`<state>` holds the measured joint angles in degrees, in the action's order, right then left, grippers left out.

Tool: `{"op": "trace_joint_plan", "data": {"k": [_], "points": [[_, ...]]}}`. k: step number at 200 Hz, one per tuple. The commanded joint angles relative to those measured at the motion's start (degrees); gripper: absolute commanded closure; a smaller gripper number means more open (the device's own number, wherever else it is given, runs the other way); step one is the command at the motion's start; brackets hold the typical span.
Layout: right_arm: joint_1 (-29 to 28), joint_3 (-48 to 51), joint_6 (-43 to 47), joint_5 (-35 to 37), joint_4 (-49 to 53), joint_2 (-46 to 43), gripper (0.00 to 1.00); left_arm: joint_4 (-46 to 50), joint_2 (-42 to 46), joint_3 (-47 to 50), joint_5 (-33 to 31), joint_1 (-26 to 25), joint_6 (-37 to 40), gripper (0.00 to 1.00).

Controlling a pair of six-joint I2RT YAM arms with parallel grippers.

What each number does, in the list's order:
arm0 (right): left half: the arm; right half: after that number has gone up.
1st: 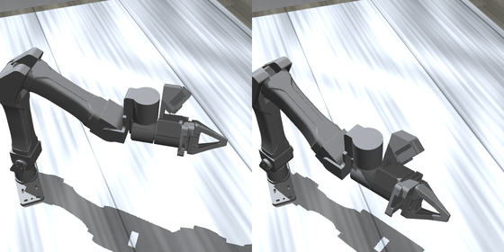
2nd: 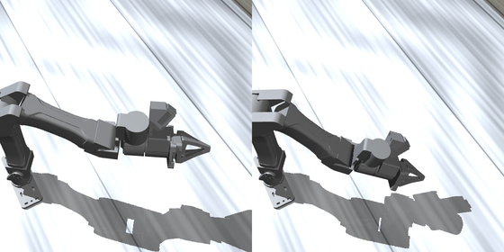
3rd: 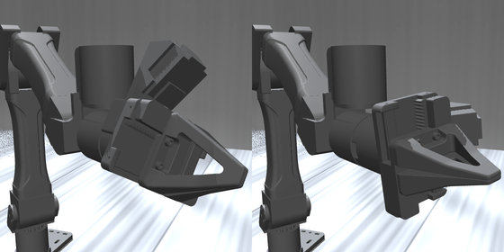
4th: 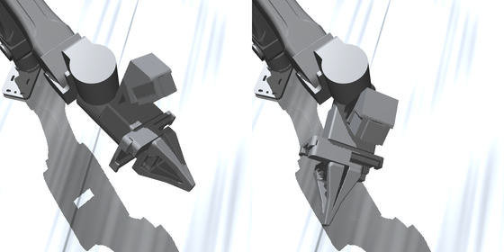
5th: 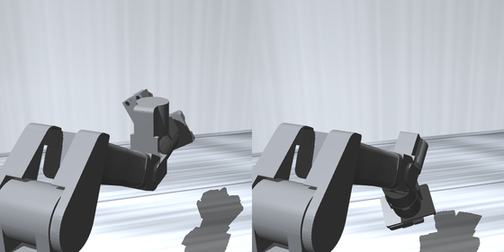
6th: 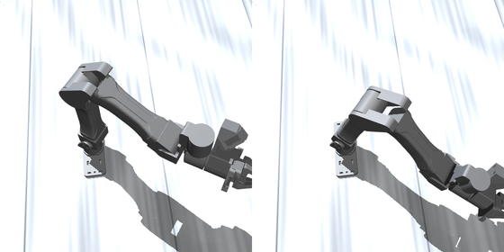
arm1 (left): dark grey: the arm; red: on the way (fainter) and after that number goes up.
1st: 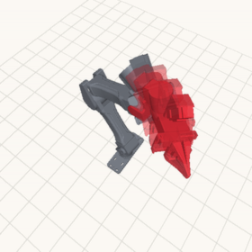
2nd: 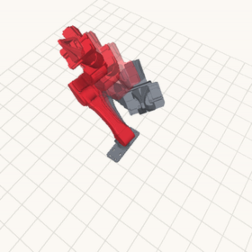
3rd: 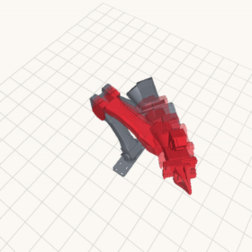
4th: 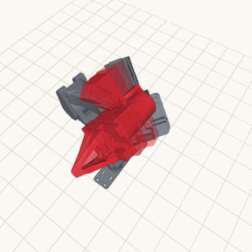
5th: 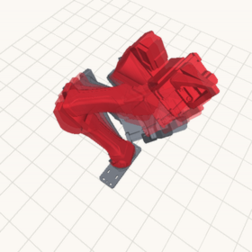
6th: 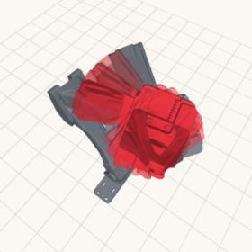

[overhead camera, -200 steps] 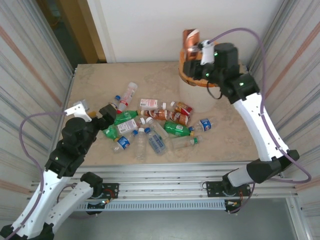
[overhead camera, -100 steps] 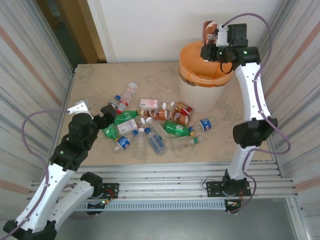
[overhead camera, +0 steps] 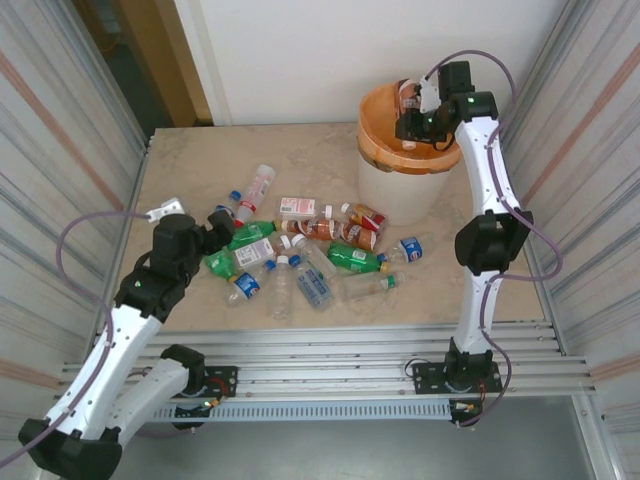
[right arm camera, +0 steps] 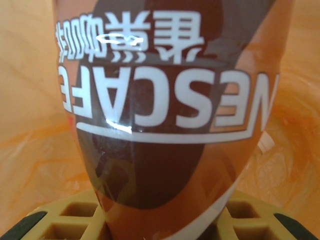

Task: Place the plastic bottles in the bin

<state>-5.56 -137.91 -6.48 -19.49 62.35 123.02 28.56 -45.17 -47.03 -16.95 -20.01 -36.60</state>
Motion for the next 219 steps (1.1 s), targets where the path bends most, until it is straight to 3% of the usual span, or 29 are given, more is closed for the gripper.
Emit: {"op": "trace_joint_plan", "data": {"k": [1,69,165,219], "points": [[-0.46,-1.84,3.11,0.43,2.38,1.56,0.71,0.62,-1.52,0.62,1.86,0.97,0.19,0.01],[-2.72,-1.95,5.82,5.91,3.01,2.71,0.35,2.63,-4.79,0.79,2.23,2.8,-0.37,0.01],[-2.02,-3.69,5.78,9.75,2.03,-4.23,0.23,1.94,-10.45,4.36,9.27,11.33,0.19,0.01],[-1.83,-2.22,4.84,13.04,0.85,-10.52,0.19,-3.53,-15.62,7.48,14.52,15.47,0.37,0.08]]}}
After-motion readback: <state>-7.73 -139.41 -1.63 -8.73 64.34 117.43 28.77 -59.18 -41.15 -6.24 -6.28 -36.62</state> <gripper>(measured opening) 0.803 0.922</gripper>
